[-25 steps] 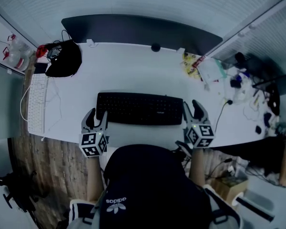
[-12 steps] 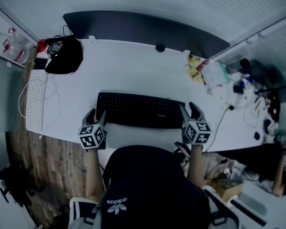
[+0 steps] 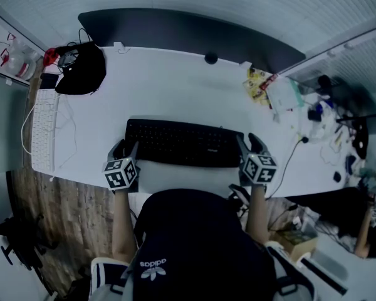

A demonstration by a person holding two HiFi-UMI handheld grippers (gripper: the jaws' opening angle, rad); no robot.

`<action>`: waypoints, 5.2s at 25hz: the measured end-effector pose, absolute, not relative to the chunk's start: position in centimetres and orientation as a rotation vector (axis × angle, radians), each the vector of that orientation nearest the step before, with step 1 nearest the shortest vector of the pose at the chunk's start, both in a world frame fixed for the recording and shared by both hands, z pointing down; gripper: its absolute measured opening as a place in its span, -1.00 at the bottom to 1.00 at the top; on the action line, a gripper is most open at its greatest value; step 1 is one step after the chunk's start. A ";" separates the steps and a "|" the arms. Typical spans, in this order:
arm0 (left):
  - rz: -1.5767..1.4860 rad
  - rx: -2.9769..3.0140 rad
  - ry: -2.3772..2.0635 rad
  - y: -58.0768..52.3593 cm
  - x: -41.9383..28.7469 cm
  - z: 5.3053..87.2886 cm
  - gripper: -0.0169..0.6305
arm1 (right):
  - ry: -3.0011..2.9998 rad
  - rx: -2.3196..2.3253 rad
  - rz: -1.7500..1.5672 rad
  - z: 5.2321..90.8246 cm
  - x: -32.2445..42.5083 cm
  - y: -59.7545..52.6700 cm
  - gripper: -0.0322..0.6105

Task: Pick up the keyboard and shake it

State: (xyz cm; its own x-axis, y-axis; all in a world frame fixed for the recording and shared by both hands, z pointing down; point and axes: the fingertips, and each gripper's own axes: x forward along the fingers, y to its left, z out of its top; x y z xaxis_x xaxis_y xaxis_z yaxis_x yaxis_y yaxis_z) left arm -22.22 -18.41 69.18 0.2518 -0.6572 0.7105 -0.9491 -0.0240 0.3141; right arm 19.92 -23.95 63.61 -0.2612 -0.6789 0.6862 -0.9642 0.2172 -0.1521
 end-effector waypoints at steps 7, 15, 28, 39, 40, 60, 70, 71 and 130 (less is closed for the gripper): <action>0.479 1.721 -1.467 -18.4 -22.3 69.6 -0.26 | -1.972 1.465 0.854 65.8 19.8 -23.9 -0.28; 0.438 1.711 -1.421 -18.4 -22.3 69.8 -0.26 | -1.948 1.462 1.004 67.2 19.6 -23.7 -0.28; 0.429 1.722 -1.442 -18.3 -22.4 69.8 -0.26 | -1.990 1.478 1.180 67.5 19.4 -23.5 -0.28; 0.346 1.757 -1.448 -17.3 -21.7 68.0 -0.26 | -2.095 1.512 0.935 62.1 19.4 -25.0 -0.28; 0.333 1.768 -1.456 -17.6 -21.7 67.5 -0.26 | -2.115 1.515 0.913 61.4 19.2 -25.3 -0.28; 0.000 2.076 -1.629 -24.3 -23.4 54.1 -0.26 | -2.455 1.668 0.375 43.5 17.1 -28.7 -0.28; -0.227 2.196 -1.657 -25.1 -24.6 49.5 -0.26 | -2.521 1.661 0.007 35.0 14.8 -27.6 -0.28; -0.244 2.203 -1.663 -25.1 -24.8 49.0 -0.26 | -2.531 1.657 -0.015 34.4 14.6 -27.4 -0.28; -0.556 2.263 -1.709 -20.1 -22.2 41.0 -0.27 | -2.787 1.602 -0.324 24.7 17.3 -20.0 -0.36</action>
